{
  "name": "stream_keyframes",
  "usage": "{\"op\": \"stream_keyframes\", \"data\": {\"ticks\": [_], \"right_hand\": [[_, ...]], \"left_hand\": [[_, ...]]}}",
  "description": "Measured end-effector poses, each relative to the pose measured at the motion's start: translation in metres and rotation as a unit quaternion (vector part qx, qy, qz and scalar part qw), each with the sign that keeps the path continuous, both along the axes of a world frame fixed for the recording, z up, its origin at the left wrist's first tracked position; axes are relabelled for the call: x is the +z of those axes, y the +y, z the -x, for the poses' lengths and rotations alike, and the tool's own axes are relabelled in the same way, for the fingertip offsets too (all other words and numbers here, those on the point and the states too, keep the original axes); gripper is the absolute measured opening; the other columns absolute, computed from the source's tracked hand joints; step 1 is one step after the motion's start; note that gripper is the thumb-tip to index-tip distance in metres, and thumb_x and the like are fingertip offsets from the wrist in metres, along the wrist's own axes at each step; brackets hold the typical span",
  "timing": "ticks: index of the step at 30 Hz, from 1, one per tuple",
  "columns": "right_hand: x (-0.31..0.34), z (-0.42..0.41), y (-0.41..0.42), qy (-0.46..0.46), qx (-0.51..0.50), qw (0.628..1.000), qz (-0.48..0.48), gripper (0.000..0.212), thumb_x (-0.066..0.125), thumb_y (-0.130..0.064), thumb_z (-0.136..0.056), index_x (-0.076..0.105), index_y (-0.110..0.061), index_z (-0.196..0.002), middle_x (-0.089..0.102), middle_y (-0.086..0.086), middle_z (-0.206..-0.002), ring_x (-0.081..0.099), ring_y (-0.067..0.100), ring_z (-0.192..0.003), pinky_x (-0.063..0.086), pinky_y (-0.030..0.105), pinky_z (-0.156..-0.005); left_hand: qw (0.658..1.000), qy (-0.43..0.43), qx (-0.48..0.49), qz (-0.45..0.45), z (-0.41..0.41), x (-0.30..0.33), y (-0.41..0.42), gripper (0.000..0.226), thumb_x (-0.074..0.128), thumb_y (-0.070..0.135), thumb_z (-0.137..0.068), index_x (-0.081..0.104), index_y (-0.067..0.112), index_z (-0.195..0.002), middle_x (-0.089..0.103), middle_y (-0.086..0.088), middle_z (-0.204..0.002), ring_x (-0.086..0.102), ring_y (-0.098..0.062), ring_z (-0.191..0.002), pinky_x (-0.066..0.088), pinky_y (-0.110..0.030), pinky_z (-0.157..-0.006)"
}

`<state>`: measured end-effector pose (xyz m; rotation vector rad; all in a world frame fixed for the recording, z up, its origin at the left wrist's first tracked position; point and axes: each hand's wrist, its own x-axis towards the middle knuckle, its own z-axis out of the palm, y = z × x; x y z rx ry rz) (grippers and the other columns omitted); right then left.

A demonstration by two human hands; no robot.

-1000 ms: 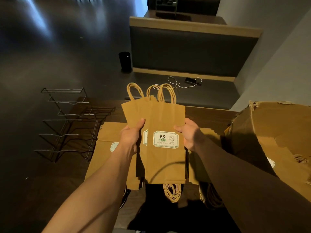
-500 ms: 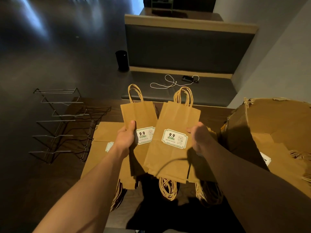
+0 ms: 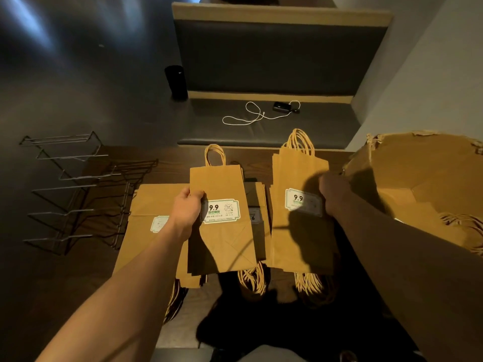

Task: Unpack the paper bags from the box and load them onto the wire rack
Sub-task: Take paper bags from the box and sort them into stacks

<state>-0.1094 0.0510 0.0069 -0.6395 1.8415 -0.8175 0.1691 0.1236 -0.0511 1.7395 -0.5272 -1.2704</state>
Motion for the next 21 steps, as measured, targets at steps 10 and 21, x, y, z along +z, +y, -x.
{"op": "stream_keyframes", "data": {"ticks": [10,21], "right_hand": [[0.005,0.008,-0.024,-0.089,-0.084,0.992,0.016,0.042,0.038,-0.013,-0.099,0.042,-0.009,-0.141,0.051,0.003,-0.125,0.054,0.023,-0.105,0.043,0.035,-0.086],[0.021,-0.026,-0.028,0.231,0.089,0.969,0.007,0.042,0.054,-0.034,-0.094,0.057,-0.008,-0.126,0.057,0.009,-0.127,0.055,0.022,-0.117,0.046,0.027,-0.098]], "left_hand": [[0.995,-0.049,-0.069,0.054,0.026,-0.001,-0.013,0.047,0.033,-0.008,-0.096,0.072,0.017,-0.101,0.06,-0.009,-0.081,0.049,-0.019,-0.06,0.041,-0.02,-0.043],[0.982,-0.027,-0.14,0.123,0.056,0.038,-0.033,0.066,0.041,0.079,-0.085,0.067,0.03,-0.121,0.068,0.004,-0.125,0.062,-0.016,-0.117,0.045,-0.038,-0.102]]}}
